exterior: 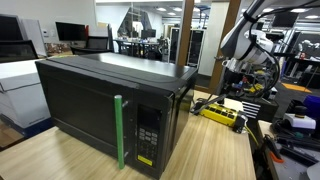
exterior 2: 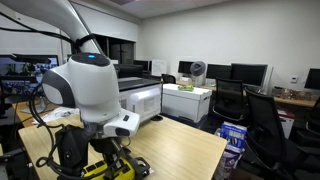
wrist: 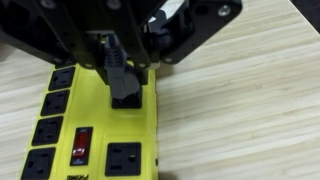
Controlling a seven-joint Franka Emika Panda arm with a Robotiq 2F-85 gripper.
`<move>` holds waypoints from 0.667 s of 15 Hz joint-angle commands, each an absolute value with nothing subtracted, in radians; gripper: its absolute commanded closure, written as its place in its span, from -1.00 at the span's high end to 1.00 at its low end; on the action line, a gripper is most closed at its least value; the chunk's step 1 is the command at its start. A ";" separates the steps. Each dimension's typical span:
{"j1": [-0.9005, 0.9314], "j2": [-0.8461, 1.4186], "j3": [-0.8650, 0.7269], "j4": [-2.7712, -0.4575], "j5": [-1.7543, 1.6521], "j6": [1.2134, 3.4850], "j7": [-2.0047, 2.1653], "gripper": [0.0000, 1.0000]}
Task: Unplug the grey cable
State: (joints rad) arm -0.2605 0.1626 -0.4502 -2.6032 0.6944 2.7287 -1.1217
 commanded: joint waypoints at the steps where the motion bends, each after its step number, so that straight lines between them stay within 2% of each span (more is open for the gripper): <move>1: -0.234 0.051 -0.480 -2.659 0.604 2.769 -1.084 -0.84; 6: -0.248 -0.199 -0.500 -2.755 0.391 2.775 -1.043 -0.84; 10: -0.300 -0.306 -0.477 -2.763 0.291 2.723 -0.971 -0.84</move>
